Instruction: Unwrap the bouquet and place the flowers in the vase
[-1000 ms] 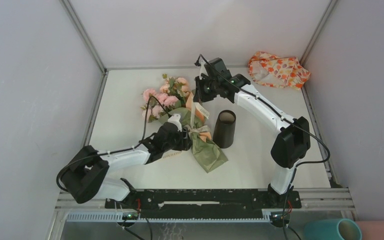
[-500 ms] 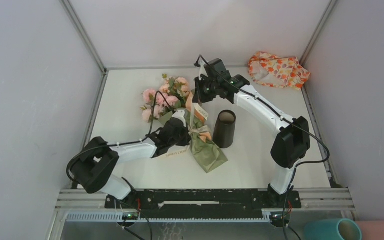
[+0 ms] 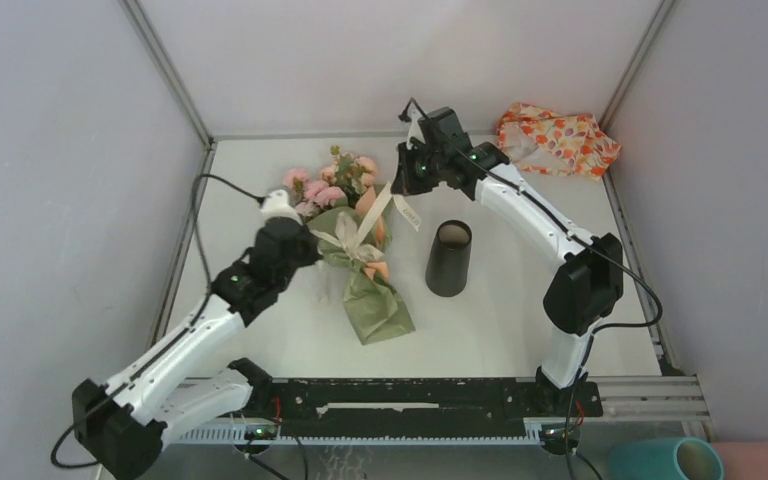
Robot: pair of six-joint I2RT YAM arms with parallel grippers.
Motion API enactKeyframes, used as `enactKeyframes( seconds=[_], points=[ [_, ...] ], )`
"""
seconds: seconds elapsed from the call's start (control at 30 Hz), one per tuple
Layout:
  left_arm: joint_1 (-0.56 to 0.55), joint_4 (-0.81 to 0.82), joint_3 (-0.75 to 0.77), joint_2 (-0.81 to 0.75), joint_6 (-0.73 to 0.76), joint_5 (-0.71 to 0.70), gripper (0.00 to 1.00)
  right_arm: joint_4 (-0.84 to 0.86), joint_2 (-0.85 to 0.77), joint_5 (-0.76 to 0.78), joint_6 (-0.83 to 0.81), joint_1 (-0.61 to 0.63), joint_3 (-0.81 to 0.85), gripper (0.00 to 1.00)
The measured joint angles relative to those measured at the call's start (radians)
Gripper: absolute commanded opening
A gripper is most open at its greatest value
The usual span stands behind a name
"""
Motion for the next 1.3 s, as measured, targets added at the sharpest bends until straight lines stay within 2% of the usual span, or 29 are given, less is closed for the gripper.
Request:
enactKeyframes(
  seconds=[0.2,0.43,0.77,0.97,1.03,1.1,1.2,1.3],
  points=[
    [0.282,-0.178,0.061,-0.069,-0.042,-0.061,0.00,0.000,0.000,-0.003,0.005,-0.077,0.053,0.00],
    [0.526,-0.291,0.044,-0.071,-0.126,-0.027,0.00,0.002,-0.001,-0.027,0.027,-0.228,0.060,0.00],
    [0.697,-0.352,0.045,-0.139,-0.209,-0.032,0.00,0.031,-0.048,-0.056,0.057,-0.419,-0.007,0.00],
    [0.746,-0.400,0.047,-0.195,-0.227,-0.073,0.00,0.045,-0.057,-0.080,0.085,-0.517,-0.037,0.00],
    [0.755,-0.414,0.049,-0.214,-0.234,-0.088,0.06,0.052,-0.057,-0.084,0.092,-0.542,-0.037,0.02],
    [0.757,-0.423,0.056,-0.222,-0.232,-0.087,0.22,0.053,-0.057,-0.090,0.099,-0.555,-0.037,0.11],
    [0.758,-0.406,0.061,-0.220,-0.212,-0.037,0.50,0.053,-0.057,-0.090,0.113,-0.563,-0.037,0.32],
    [0.759,-0.355,0.058,-0.205,-0.172,0.075,0.66,0.053,-0.058,-0.060,0.110,-0.537,-0.037,0.57]
  ],
)
